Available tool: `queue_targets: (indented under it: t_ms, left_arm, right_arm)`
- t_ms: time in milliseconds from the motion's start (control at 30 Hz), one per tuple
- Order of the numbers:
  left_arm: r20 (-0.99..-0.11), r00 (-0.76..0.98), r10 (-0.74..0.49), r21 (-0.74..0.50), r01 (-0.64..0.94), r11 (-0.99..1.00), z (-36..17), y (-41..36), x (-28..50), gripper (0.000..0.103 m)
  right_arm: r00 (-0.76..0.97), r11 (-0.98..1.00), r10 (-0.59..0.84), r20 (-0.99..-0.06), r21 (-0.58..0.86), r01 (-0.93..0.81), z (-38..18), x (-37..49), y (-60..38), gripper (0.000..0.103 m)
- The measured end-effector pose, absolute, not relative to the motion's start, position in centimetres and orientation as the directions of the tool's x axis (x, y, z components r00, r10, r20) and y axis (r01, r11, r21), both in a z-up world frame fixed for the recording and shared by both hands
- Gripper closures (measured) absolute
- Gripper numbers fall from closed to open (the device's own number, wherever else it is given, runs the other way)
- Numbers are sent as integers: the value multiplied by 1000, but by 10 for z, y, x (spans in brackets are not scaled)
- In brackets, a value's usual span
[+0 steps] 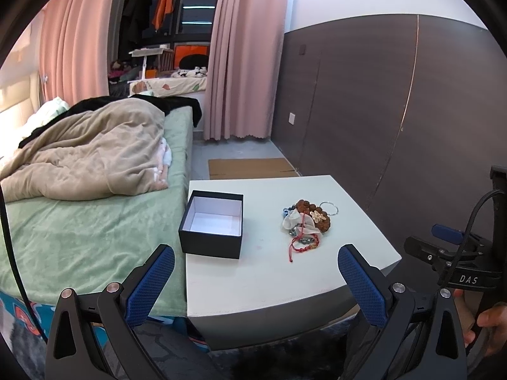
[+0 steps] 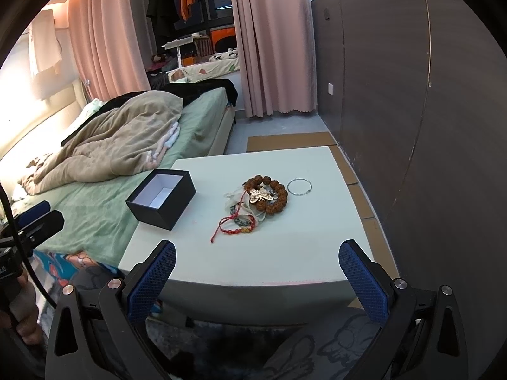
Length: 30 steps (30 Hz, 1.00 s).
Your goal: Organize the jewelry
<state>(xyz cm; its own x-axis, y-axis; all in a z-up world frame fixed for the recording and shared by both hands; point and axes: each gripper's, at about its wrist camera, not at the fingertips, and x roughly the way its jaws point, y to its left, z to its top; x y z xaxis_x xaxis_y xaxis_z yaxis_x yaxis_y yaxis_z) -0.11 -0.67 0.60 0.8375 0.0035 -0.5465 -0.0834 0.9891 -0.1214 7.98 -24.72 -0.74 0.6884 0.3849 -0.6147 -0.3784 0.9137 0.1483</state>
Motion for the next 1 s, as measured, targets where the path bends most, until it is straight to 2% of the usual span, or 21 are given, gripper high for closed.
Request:
queue_targets:
  t_ms: [1000]
  left_arm:
    - [-553,833,1,-105,-71,992,10,-9,-5,0]
  right_arm:
    - [687,917,368,-627,122,-380,-6,78,-250,0]
